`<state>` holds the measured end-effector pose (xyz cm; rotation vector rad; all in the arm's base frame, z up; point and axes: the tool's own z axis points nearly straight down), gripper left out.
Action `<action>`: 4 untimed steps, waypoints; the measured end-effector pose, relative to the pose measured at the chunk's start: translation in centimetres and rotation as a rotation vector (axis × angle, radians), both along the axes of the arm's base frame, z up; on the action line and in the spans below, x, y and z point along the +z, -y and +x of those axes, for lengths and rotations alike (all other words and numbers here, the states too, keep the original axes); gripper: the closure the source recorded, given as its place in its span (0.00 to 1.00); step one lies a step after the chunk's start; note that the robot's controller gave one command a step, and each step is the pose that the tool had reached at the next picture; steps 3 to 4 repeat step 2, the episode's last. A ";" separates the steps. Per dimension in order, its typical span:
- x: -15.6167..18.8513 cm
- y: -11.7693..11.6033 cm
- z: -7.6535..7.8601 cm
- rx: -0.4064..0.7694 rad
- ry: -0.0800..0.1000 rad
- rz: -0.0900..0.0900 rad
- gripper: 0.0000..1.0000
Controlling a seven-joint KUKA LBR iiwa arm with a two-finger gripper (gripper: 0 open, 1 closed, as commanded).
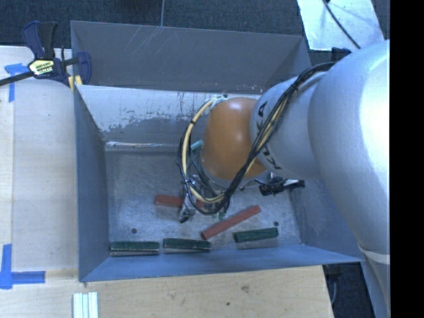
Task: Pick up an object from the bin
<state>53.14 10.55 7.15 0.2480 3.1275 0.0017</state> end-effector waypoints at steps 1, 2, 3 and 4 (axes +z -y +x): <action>12.2 2.5 -0.8 0.023 0.006 0.000 1.00; 19.9 4.7 -3.9 0.025 0.006 0.000 1.00; 19.9 4.7 -3.9 0.025 0.006 0.000 1.00; 19.9 4.7 -3.9 0.025 0.006 0.000 1.00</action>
Offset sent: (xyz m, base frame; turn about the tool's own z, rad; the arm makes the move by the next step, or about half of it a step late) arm -0.0107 -0.0244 0.1174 -0.0239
